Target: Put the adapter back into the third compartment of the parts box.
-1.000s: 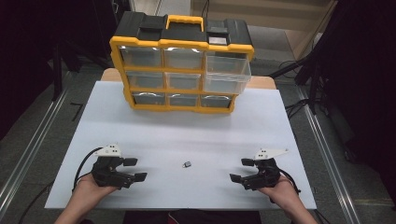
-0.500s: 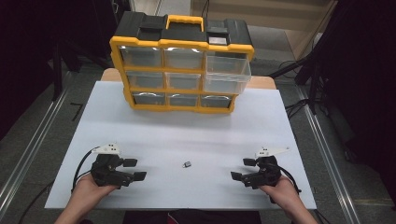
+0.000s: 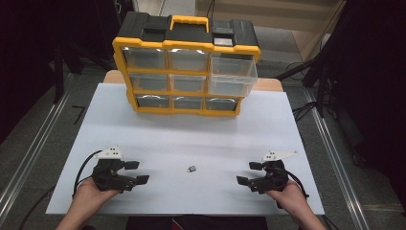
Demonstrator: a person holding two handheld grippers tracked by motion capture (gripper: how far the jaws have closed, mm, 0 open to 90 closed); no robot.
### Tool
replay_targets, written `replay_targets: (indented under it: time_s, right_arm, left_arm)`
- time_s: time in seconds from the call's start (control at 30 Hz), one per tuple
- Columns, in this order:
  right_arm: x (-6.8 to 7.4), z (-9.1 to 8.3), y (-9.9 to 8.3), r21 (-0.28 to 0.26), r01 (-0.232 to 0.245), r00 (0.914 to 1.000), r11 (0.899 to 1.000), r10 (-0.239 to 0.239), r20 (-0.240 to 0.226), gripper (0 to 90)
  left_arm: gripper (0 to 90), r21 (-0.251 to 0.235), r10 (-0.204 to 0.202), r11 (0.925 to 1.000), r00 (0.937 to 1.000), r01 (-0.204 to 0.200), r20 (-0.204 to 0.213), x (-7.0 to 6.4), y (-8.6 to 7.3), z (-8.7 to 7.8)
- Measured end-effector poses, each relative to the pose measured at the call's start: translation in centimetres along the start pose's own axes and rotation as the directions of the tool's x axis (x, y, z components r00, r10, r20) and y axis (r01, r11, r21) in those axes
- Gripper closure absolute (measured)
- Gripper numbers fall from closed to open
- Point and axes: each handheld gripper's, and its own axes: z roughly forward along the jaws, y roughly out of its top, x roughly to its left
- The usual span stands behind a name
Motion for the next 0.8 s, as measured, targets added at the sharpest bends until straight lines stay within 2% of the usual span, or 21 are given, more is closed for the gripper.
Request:
replay_targets:
  time_s: [0.2,0.57,0.8]
  right_arm:
    - [0.11,-0.04,0.03,-0.007,0.0,0.9998,1.0,0.0,-0.019,12.9]
    - [0.07,-0.05,0.02,-0.006,-0.004,0.9996,1.0,0.004,-0.027,12.9]
    - [0.02,-0.02,0.04,-0.006,-0.004,0.9996,1.0,0.004,-0.028,12.9]
  left_arm:
    - [26.6,0.002,0.001,1.0,1.0,-0.001,-0.002,-0.03,0.0,-0.02]
    - [26.6,0.011,0.008,0.9999,1.0,-0.008,-0.003,-0.07,0.04,0.05]
    - [27.1,0.024,0.028,0.9993,0.9995,-0.028,-0.011,-0.32,0.56,0.21]
